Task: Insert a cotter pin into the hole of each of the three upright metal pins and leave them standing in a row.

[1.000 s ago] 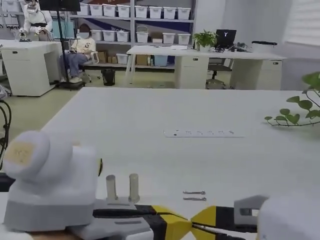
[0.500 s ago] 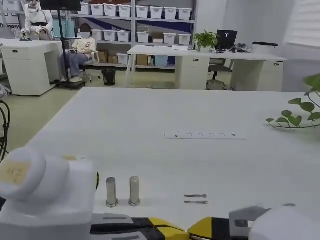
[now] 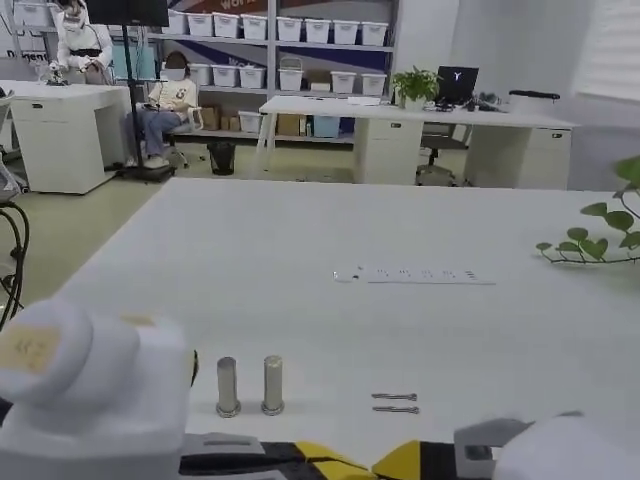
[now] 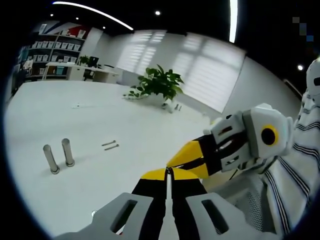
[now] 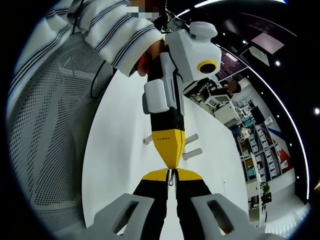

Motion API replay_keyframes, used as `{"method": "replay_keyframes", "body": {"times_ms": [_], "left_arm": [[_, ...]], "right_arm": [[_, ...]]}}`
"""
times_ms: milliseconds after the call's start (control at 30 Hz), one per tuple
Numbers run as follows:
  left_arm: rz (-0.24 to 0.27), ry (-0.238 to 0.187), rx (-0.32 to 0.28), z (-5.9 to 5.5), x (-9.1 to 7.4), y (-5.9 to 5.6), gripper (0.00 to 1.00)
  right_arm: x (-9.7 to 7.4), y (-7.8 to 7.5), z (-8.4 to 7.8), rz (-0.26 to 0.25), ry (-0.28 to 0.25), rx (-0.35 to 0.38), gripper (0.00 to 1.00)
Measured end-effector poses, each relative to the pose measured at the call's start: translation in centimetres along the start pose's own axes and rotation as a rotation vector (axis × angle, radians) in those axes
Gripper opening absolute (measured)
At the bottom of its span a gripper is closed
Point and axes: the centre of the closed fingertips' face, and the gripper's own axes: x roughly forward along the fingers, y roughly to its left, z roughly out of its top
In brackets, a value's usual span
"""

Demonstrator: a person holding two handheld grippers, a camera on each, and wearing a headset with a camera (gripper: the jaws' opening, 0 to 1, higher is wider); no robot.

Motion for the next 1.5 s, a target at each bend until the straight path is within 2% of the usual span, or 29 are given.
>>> {"method": "replay_keyframes", "body": {"times_ms": [167,300,433,533,667,867,1000,1100,1233,1333,1500], "left_arm": [[0.004,0.0,0.023,0.0,-0.1,0.0,0.0],[0.008,-0.01,0.034,0.1,-0.3,0.1,0.0],[0.012,-0.018,0.062,0.3,-0.6,0.2,0.0],[0.016,-0.012,0.095,0.2,-0.8,0.2,0.0],[0.017,-0.015,0.136,0.3,-1.0,0.1,0.0],[0.021,-0.022,0.189,0.4,-1.3,0.2,0.0],[0.022,-0.023,0.228,0.3,-1.5,0.2,0.0],[0.024,-0.017,0.242,0.2,-1.7,0.3,0.0],[0.027,-0.015,0.272,0.2,-1.9,0.3,0.0],[0.027,-0.023,0.293,0.3,-2.0,0.2,0.0],[0.016,-0.026,0.361,0.3,-2.2,0.0,0.0]], "right_arm": [[0.1,0.4,-0.1,0.017,0.004,0.002,0.06],[0.2,0.4,-0.5,0.021,0.006,0.03,0.15],[-0.1,0.0,-0.9,0.024,0.0,0.09,0.16],[-0.3,-0.2,-0.7,0.04,-0.039,0.18,0.19],[-0.5,-0.6,-1.2,0.043,-0.043,0.231,0.2],[-0.7,-0.5,-1.5,0.084,-0.073,0.373,0.21],[-0.8,-0.7,-1.7,0.104,-0.088,0.411,0.21],[-0.8,-0.6,-2.1,0.133,-0.093,0.476,0.21],[-0.8,-0.6,-2.2,0.158,-0.105,0.528,0.22],[-0.8,-0.5,-2.1,0.176,-0.111,0.547,0.22],[-0.7,-0.2,-1.9,0.207,-0.117,0.578,0.22]]}}
